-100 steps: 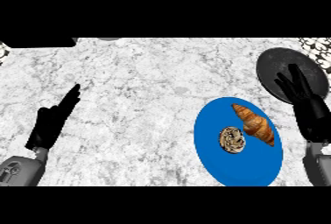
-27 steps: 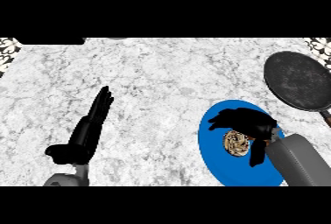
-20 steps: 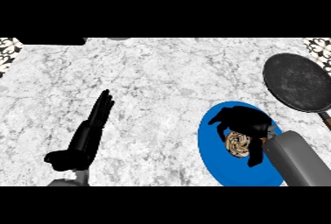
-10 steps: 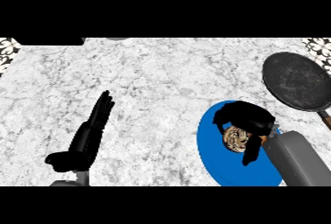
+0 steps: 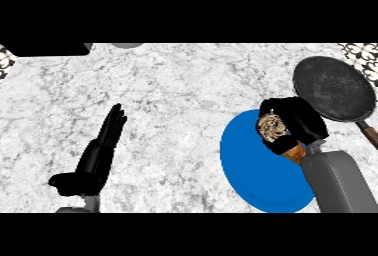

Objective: Pick the cupcake from the plate and place it in the pan

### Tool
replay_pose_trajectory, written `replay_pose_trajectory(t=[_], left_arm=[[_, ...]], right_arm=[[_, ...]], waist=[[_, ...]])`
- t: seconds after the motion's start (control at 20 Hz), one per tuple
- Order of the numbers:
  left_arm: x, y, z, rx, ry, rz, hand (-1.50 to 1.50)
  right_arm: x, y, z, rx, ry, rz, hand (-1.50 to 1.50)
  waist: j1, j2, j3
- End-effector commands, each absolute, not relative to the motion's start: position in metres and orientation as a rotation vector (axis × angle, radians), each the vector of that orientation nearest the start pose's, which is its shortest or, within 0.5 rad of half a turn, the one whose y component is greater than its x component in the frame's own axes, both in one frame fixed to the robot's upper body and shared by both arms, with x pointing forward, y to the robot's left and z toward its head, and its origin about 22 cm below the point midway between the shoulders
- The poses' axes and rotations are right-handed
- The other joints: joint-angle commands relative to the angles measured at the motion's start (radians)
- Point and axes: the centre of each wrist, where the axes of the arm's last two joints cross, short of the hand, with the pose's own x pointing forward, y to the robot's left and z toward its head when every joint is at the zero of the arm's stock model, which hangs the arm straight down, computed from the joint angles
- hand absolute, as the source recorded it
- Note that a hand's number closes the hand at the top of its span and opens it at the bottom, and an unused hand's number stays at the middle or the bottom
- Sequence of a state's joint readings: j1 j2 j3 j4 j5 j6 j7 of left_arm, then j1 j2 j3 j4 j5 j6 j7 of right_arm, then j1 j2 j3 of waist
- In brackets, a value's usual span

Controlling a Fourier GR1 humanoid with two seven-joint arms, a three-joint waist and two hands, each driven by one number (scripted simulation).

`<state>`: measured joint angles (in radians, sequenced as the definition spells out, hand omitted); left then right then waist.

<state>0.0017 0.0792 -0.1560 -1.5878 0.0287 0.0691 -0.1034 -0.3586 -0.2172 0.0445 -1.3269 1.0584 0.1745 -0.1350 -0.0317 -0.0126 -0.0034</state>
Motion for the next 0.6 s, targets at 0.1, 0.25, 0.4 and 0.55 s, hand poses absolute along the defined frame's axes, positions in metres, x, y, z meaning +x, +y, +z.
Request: replay_pose_trajectory(t=[0.1,0.25,0.4,0.55], left_arm=[[0.239,0.210,0.006,-0.016,-1.678,-0.116,0.00],[0.251,0.212,0.014,-0.041,-1.702,-0.116,0.00],[0.252,0.213,0.017,-0.041,-1.704,-0.120,0.00],[0.236,0.215,0.011,-0.056,-1.700,-0.133,0.00]], right_arm=[[0.325,-0.205,0.103,-1.079,-1.476,0.813,1.50],[0.303,-0.201,0.109,-1.066,-1.489,0.673,1.50],[0.297,-0.200,0.127,-1.057,-1.470,0.552,1.50],[0.305,-0.229,0.128,-1.075,-1.448,0.454,1.50]], waist=[[0.012,0.002,0.002],[0.013,0.007,0.003],[0.022,0.009,0.003],[0.032,0.012,0.003]])
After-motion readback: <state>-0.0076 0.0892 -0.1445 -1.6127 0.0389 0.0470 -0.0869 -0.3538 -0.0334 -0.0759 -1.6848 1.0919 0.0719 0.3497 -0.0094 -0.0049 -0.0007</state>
